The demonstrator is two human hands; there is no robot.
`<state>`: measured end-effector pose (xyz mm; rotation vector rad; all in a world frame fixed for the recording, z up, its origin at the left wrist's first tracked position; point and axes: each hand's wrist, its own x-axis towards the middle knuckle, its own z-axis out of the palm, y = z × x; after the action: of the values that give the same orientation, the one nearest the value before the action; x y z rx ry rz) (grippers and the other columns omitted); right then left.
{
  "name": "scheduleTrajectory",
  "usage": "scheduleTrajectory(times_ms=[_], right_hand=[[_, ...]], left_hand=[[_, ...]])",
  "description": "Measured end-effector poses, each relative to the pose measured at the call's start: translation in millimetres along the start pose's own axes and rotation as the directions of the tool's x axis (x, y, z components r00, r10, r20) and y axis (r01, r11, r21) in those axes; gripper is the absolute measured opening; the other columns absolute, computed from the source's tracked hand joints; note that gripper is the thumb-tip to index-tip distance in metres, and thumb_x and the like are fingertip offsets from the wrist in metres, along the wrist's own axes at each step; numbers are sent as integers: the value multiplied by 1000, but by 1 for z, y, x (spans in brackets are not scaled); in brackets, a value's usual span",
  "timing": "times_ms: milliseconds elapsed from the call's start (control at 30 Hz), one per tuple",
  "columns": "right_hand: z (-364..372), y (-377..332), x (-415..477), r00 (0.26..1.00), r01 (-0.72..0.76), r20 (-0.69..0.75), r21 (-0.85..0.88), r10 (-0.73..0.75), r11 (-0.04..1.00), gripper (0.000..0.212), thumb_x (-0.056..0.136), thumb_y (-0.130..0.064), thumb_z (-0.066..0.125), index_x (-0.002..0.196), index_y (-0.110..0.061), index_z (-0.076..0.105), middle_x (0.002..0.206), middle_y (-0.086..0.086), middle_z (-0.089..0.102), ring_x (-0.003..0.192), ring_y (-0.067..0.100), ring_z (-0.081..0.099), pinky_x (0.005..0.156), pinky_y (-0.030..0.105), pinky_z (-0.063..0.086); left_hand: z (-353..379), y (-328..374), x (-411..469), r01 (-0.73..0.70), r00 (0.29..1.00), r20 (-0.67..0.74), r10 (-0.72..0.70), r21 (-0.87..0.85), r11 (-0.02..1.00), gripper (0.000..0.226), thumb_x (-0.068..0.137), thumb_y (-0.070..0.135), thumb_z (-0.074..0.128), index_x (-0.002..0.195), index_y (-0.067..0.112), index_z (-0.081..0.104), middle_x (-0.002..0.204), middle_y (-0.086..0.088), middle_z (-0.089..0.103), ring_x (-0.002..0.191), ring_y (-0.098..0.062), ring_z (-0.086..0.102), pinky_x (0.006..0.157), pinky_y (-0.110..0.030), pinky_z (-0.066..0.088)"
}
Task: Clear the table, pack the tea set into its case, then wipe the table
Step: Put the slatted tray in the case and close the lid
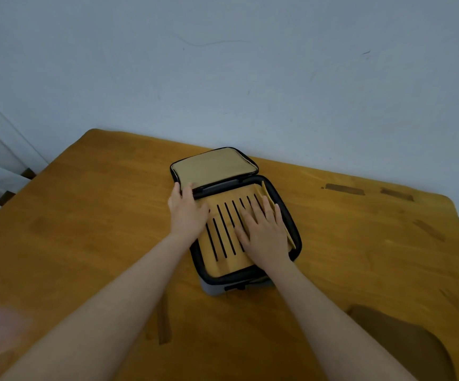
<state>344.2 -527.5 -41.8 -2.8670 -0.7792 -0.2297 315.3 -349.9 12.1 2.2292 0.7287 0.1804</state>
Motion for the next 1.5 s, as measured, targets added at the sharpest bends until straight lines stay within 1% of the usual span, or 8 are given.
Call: scheduleTrajectory(times_ms=[133, 267, 433, 767, 900, 1067, 1200, 1500], right_hand=[[-1, 1, -4, 998, -13, 59, -21, 15, 1000, 59, 99, -56, 16, 152, -31, 25, 161, 3, 19, 150, 26, 4, 120, 52, 1], [-1, 0, -5, 995, -28, 94, -6, 28, 1000, 59, 100, -56, 13, 153, -32, 16, 162, 2, 12, 150, 24, -1, 119, 53, -3], [-1, 0, -4, 990, -36, 139, 5, 35, 999, 59, 100, -55, 11, 154, -33, 9, 163, 0, 5, 150, 20, -3, 118, 52, -9], [-7, -3, -3, 982, -38, 185, -36, 44, 999, 59, 100, -54, 5, 155, -32, 5, 163, 0, -1, 150, 21, -3, 119, 49, -10], [-13, -1, 0, 965, -24, 259, -53, 37, 998, 59, 100, -55, 5, 155, -32, 1, 163, 0, -4, 150, 21, -5, 120, 45, -7], [-18, 2, 0, 956, 11, 294, -52, 5, 999, 60, 101, -53, 10, 156, -26, 8, 163, 1, 3, 150, 20, 2, 121, 41, -5], [-21, 14, -16, 994, 9, 109, -20, -6, 1000, 53, 104, -42, 24, 148, -16, 36, 158, 6, 27, 149, 23, 12, 122, 43, 3], [-33, 44, -50, 977, -136, -149, 108, 152, 985, 41, 101, -19, 38, 139, -8, 49, 153, 12, 37, 147, 31, 19, 120, 43, 13]], left_hand=[[-9, 8, 37, 248, 968, 63, -242, -361, 899, 60, 96, 17, 54, 149, 14, 26, 144, -5, 44, 126, -22, 45, 93, -28, 41], [-20, -5, 69, 445, 880, 169, -444, -621, 646, 70, 90, 8, 63, 150, 13, 27, 136, -15, 51, 117, -28, 55, 98, -39, 49], [-22, -3, 75, 361, 891, 136, -433, -791, 494, 69, 88, 1, 65, 147, 16, 35, 124, -10, 57, 104, -22, 61, 95, -34, 52], [-42, 4, 53, 72, 995, -14, -100, -594, 801, 26, 89, 20, 68, 115, 16, 66, 107, 5, 69, 101, -12, 64, 98, -35, 50], [-49, -2, 36, 18, 999, -26, -35, -502, 865, 26, 87, 20, 70, 113, 15, 69, 105, 5, 70, 87, -1, 63, 89, -23, 51], [-52, -11, 16, -21, 1000, 10, 27, -381, 924, 18, 83, 17, 74, 101, 19, 73, 99, 8, 70, 98, -12, 65, 93, -32, 52], [-52, -14, 5, -92, 996, -29, 88, -232, 968, 14, 82, 20, 74, 80, 31, 67, 92, 4, 68, 96, -18, 63, 86, -34, 53], [-43, -24, 2, -155, 988, -7, 155, -27, 987, 29, 87, 1, 64, 103, 22, 74, 120, 0, 65, 115, -16, 56, 94, -28, 50]])
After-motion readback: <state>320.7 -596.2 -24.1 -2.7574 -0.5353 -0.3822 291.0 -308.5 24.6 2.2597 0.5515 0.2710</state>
